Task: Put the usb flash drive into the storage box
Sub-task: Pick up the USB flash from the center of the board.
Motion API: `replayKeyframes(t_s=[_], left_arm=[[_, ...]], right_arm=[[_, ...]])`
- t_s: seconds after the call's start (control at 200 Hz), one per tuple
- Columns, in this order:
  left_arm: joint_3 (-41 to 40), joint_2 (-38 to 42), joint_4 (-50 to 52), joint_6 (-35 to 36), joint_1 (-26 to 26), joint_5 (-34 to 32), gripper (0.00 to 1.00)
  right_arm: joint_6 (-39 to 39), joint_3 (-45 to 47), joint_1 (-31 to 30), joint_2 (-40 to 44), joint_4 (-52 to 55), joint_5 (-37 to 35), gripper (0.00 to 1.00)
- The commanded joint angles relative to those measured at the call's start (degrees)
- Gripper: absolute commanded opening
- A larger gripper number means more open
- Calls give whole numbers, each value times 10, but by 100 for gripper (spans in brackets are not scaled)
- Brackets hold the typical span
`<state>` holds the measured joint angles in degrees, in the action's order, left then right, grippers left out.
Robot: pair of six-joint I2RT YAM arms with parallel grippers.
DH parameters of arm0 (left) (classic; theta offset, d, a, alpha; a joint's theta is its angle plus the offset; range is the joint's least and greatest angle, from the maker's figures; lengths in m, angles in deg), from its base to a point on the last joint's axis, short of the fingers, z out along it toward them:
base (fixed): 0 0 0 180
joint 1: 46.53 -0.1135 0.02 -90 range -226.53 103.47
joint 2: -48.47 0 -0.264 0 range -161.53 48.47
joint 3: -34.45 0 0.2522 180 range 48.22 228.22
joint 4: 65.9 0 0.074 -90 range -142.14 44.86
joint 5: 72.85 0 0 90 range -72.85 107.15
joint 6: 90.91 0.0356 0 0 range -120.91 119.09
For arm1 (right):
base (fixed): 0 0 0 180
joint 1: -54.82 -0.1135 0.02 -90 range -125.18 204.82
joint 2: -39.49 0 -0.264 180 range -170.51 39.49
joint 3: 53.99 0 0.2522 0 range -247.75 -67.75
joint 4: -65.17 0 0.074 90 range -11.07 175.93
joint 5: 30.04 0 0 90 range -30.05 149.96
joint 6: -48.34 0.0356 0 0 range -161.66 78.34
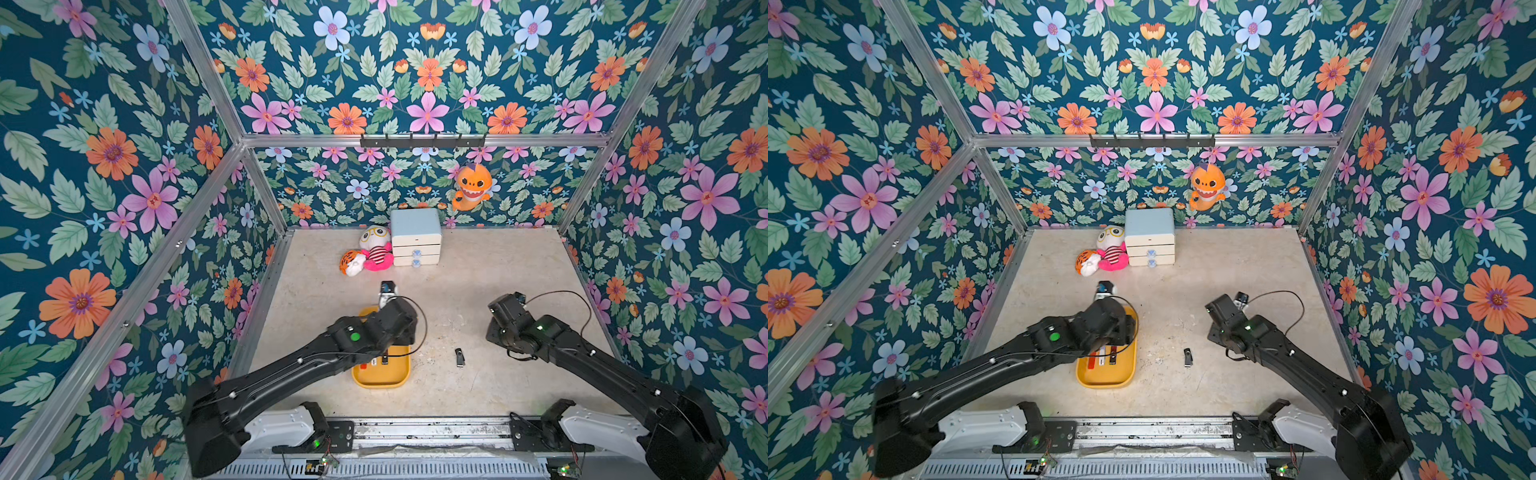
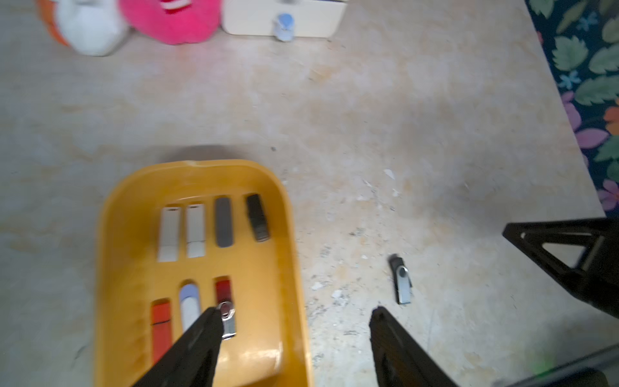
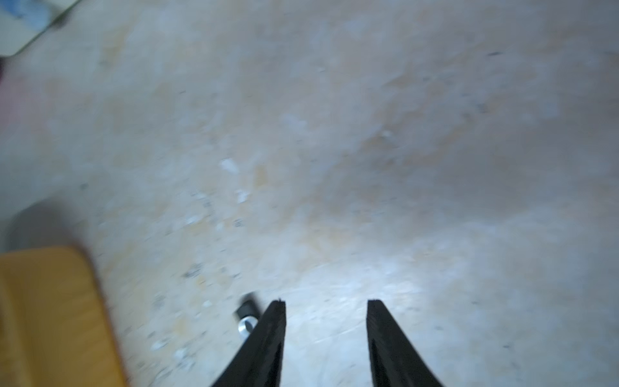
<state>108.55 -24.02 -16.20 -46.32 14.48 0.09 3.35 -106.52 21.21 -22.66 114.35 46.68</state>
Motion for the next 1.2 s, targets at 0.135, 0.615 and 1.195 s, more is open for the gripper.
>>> replayKeyframes(t_s=[0.135, 0.615, 1.195], left_arm=[[91, -228, -60, -90, 48, 31, 73], [156, -392, -129, -144, 80, 107, 69], [221, -467, -31, -139, 109, 90, 53]], right_arm=[[-33, 90, 48, 77, -51, -30, 49], [-41, 104, 69, 68, -75, 0, 50], [-43, 106, 76, 66, -78, 9, 51]])
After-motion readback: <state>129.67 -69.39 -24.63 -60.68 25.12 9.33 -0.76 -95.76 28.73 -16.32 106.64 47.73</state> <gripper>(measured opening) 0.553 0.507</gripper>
